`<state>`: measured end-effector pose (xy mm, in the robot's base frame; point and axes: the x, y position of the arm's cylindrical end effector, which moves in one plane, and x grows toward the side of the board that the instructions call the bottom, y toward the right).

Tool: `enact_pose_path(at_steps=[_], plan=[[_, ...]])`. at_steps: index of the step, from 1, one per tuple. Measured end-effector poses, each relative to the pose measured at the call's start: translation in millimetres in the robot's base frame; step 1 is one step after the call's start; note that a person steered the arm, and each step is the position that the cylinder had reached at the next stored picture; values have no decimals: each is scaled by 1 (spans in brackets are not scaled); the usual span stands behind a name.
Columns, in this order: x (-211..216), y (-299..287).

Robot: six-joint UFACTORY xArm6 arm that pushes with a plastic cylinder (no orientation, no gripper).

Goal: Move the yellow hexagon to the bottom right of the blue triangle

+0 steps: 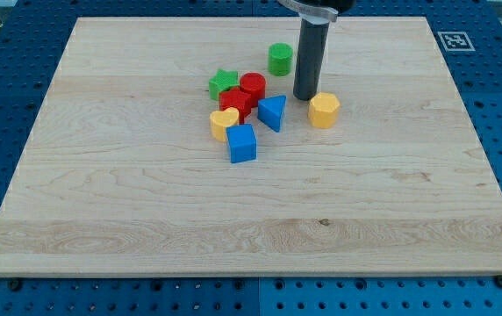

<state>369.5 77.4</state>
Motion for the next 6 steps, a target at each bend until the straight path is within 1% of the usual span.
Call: enact_pose_path(at_steps=[1, 2, 3, 4, 5, 6], plan=[[0, 26], [-10, 44], [-3, 62], [49, 34], [60, 21], [1, 36]])
